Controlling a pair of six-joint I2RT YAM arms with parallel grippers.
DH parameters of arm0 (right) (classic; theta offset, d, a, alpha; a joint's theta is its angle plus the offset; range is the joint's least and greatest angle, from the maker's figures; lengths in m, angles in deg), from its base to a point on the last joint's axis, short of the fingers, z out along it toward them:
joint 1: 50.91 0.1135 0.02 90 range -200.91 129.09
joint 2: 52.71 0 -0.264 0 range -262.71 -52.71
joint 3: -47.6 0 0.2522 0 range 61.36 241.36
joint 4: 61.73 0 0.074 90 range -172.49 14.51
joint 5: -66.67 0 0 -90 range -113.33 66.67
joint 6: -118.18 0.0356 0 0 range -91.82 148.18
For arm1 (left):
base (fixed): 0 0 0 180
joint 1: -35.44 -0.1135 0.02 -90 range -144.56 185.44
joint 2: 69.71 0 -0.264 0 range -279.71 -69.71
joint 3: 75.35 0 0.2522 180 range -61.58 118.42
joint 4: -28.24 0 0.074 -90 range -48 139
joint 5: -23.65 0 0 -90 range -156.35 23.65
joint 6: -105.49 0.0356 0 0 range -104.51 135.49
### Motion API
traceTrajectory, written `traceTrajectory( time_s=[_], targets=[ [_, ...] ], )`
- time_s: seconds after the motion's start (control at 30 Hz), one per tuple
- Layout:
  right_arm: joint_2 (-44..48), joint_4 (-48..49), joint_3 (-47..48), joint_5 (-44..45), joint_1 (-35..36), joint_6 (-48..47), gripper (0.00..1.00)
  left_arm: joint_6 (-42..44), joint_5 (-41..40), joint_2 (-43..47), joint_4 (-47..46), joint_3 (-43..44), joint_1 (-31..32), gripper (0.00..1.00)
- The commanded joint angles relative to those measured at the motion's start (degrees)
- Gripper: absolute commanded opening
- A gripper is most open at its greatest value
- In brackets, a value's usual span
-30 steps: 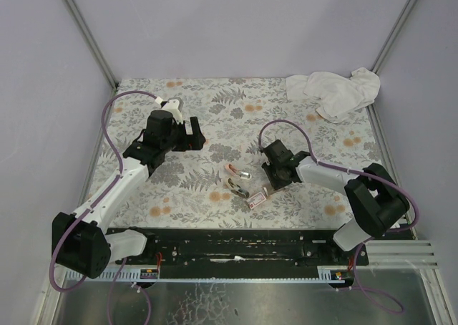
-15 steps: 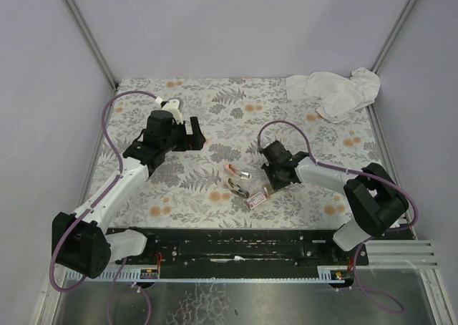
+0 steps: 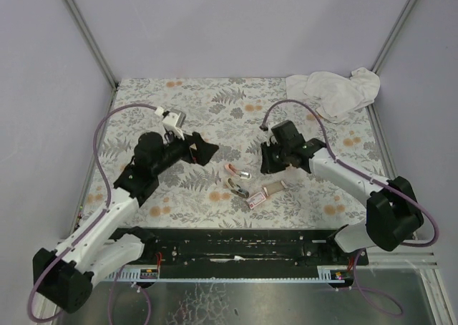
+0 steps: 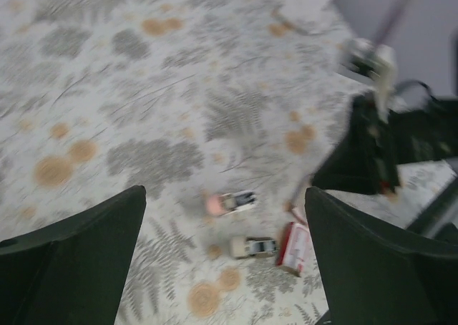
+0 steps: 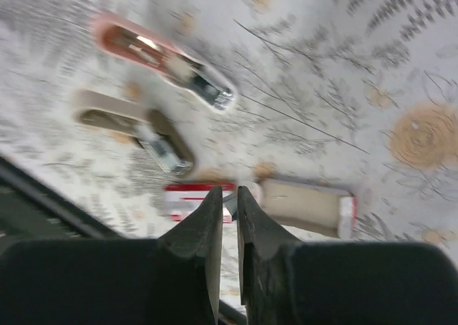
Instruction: Load the staples into the stapler
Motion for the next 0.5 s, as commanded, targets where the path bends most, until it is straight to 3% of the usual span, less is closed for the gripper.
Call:
traceTrajectory(
  time_s=[0.0, 0.1, 0.23, 0.37, 0.47],
  targets=[
    [4.3, -0.7, 6.3, -17.1, -2.1, 7.2, 0.17, 1.5, 3.3, 8.8, -21.6, -9.2, 9.9, 0.91],
    [7.1, 2.6, 7.4, -26.5, -3.0, 14.3, 0.18, 5.1, -2.2, 13.2, -30.1, -14.8, 18.2, 0.90],
    [11.1, 15.5, 4.2, -36.0, -3.0, 27.8, 0.20, 11.9, -7.5, 15.1, -38.8, -20.2, 28.4, 0.84],
    [13.9, 26.5, 0.8, -39.1, -3.1, 38.5, 0.22, 19.9, -13.4, 12.0, -42.1, -20.8, 35.7, 0.82],
    [15.6, 28.7, -0.7, -39.1, -3.1, 41.9, 0.22, 27.4, -19.2, 8.1, -44.9, -20.0, 41.3, 0.82]
  ],
)
